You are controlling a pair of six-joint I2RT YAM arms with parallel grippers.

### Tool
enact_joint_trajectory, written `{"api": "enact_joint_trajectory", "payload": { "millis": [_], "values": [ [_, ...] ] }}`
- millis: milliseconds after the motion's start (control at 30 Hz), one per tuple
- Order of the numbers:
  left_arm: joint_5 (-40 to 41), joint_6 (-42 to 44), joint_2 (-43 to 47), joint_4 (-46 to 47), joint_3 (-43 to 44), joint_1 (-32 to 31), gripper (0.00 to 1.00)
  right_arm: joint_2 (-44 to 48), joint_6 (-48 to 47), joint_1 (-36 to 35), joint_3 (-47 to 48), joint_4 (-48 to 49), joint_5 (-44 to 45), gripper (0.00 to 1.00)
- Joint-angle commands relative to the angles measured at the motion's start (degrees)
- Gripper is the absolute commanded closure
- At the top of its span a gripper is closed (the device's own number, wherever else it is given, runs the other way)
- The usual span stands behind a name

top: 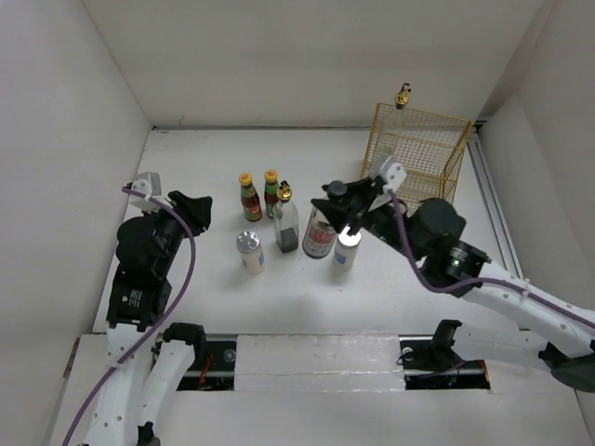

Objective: Organize the condiment bottles

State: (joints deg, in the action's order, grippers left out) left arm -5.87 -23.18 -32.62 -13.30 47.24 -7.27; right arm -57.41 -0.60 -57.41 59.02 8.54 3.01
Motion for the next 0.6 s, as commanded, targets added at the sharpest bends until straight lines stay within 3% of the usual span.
{"api": "enact_joint_trajectory", "payload": {
  "millis": [0,267,333,567],
  "values": [
    [-0.81,0.42,0.72,1.79,-0.40,0.32,0.65,2.83,-2.91,4.57,7.50,0.35,10.87,1.00],
    [-0.81,0.42,1.24,1.79,-0.40,0.32,0.65,-3.83,-7.22,26.27,20.23,-4.32,17.65,1.00],
    [-0.29,0.42,1.24,1.79,-0.40,0.32,0.65,-6.56,-7.22,33.02,22.96,-5.10,14.86,1.00],
    [-0.28,0.42,1.24,1.79,-0.40,0.32,0.65,-21.15,-5.73,46.48,35.27,-5.11,8.96,1.00]
  ]
}}
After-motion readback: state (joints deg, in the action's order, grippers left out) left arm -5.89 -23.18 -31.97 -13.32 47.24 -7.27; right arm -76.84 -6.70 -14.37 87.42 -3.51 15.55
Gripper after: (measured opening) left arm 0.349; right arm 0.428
